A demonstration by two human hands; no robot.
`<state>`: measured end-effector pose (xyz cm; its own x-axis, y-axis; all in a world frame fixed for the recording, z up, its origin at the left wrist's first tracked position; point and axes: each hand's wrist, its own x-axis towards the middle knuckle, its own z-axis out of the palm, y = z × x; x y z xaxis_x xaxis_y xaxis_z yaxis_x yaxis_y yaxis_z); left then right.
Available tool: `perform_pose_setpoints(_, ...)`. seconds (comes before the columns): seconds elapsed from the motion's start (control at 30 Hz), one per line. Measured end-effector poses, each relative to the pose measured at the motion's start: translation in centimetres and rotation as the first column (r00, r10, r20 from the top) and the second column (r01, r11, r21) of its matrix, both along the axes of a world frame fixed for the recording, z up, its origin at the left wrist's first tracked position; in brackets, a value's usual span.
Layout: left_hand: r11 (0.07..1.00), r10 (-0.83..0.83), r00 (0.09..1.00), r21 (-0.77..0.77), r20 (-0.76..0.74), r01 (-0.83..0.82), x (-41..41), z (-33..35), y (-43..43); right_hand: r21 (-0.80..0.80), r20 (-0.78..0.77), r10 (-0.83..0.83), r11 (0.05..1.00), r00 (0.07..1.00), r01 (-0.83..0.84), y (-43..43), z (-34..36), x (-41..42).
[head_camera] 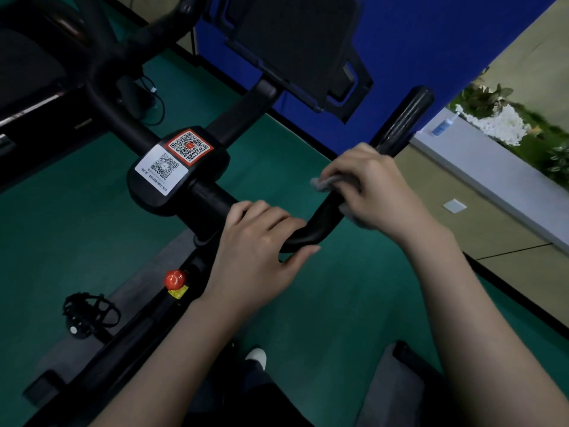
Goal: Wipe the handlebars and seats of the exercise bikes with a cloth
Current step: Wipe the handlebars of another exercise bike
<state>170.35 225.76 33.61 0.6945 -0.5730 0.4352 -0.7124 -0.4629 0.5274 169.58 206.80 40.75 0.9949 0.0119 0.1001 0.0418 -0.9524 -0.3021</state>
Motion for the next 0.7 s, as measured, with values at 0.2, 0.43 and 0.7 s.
perform_pose_setpoints(0.2,0.999,0.049,0.999,-0.007,-0.012,-0.049,-0.4,0.1,-0.3,0.050,0.128,0.010,0.999,0.992,-0.017,1.1,-1.5,-0.9)
perform_pose_setpoints(0.43,0.996,0.093,0.996,0.013,0.005,-0.093,-0.9,0.2,-0.9,0.316,0.522,-0.336,0.930,0.784,0.188,2.3,-4.9,-2.8)
perform_pose_setpoints(0.7,0.994,0.110,0.994,0.017,0.001,-0.110,-1.3,0.1,-1.3,0.767,0.484,-0.754,0.610,0.445,0.199,5.1,-7.9,-3.0)
